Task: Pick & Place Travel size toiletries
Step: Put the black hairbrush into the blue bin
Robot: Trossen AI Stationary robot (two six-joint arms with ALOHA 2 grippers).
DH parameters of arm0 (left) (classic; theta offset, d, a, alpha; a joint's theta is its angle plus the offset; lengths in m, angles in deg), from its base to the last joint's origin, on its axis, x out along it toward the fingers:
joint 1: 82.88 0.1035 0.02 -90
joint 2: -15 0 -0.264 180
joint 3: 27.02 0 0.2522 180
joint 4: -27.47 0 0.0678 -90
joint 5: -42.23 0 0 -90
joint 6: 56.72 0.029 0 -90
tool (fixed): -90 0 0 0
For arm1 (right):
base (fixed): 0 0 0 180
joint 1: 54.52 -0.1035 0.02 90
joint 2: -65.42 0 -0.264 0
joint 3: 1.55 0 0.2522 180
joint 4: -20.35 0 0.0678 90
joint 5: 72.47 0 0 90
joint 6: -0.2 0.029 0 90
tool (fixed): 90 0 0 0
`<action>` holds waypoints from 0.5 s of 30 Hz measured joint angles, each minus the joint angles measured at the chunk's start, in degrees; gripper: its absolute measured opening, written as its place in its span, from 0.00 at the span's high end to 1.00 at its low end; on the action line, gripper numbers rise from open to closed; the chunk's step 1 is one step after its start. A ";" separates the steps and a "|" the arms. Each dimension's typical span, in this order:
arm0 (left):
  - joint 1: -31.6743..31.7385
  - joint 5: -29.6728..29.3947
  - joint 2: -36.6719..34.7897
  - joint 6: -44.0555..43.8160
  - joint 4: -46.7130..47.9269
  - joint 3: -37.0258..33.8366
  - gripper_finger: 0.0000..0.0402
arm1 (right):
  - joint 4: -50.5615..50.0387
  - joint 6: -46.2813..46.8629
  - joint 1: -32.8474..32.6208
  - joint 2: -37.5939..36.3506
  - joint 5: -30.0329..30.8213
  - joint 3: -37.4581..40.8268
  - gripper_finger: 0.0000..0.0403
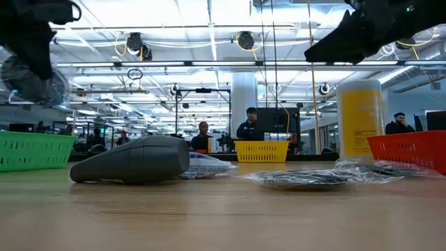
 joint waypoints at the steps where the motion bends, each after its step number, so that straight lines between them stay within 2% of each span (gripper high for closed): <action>1: -0.04 0.39 -0.34 -0.99 0.27 -0.58 0.92 | -0.77 0.23 -0.35 -0.72 0.33 0.00 0.70; 5: 0.58 3.29 -2.50 -5.04 -0.77 -4.64 0.90 | 0.10 -0.83 -0.95 -1.34 0.20 0.73 0.71; 10: 1.87 4.83 -5.39 -8.53 -3.64 -11.45 0.95 | 0.92 -1.21 -0.75 -1.34 0.11 2.31 0.72; 15: 2.52 4.34 -5.41 -8.18 -6.31 -10.96 0.95 | 4.04 -1.64 -0.73 -1.32 0.04 3.54 0.72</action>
